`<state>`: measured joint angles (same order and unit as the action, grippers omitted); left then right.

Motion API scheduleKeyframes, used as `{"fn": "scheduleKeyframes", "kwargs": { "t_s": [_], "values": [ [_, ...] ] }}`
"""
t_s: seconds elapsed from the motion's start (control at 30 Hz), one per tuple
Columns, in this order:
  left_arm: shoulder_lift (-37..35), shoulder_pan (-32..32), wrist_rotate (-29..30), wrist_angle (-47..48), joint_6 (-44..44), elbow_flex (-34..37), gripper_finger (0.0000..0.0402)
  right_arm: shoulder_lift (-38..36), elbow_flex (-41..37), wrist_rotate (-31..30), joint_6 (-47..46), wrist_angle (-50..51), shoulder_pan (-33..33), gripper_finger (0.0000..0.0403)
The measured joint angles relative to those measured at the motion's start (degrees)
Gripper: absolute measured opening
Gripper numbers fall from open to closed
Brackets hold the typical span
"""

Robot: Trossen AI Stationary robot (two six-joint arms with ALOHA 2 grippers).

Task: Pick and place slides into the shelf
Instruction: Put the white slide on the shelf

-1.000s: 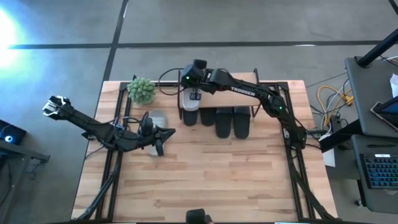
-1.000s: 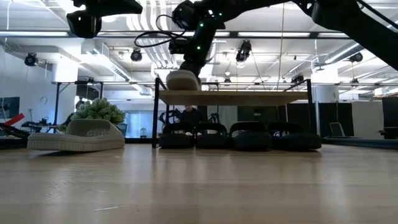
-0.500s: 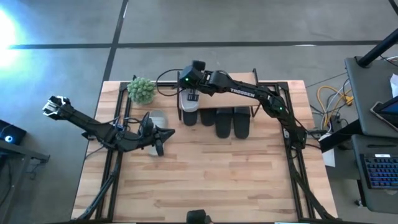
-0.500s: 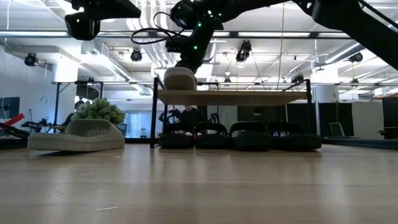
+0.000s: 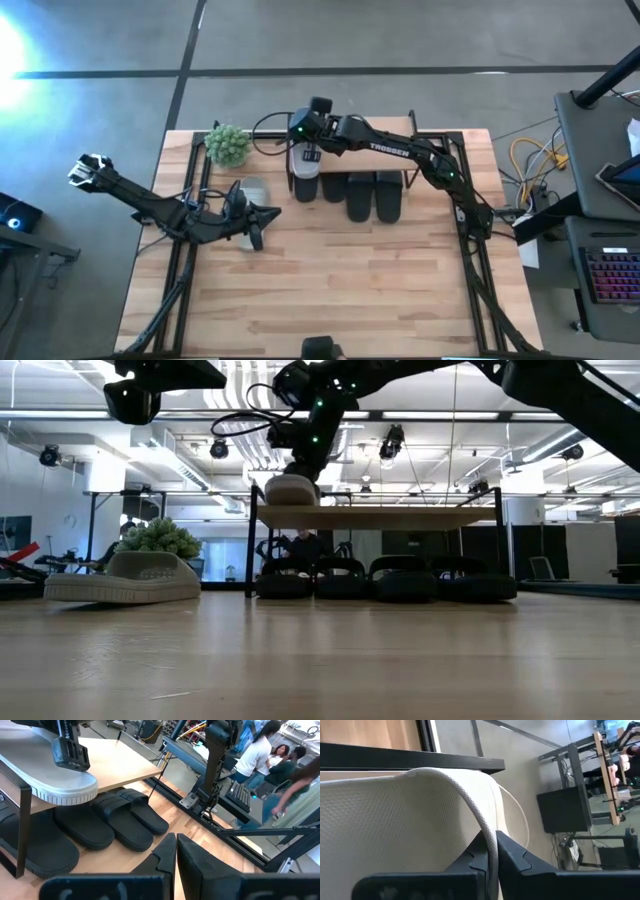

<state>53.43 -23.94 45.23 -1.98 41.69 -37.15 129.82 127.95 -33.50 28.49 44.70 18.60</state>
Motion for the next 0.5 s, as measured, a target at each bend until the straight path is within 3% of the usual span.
{"fn": "scheduleKeyframes", "kwargs": {
  "t_s": [0.5],
  "values": [
    [0.00, 0.00, -0.58, 0.00, -0.06, 0.00, 0.0000, 0.09, 0.06, -1.07, -2.80, 0.14, 0.08, 0.0027]
  ]
}}
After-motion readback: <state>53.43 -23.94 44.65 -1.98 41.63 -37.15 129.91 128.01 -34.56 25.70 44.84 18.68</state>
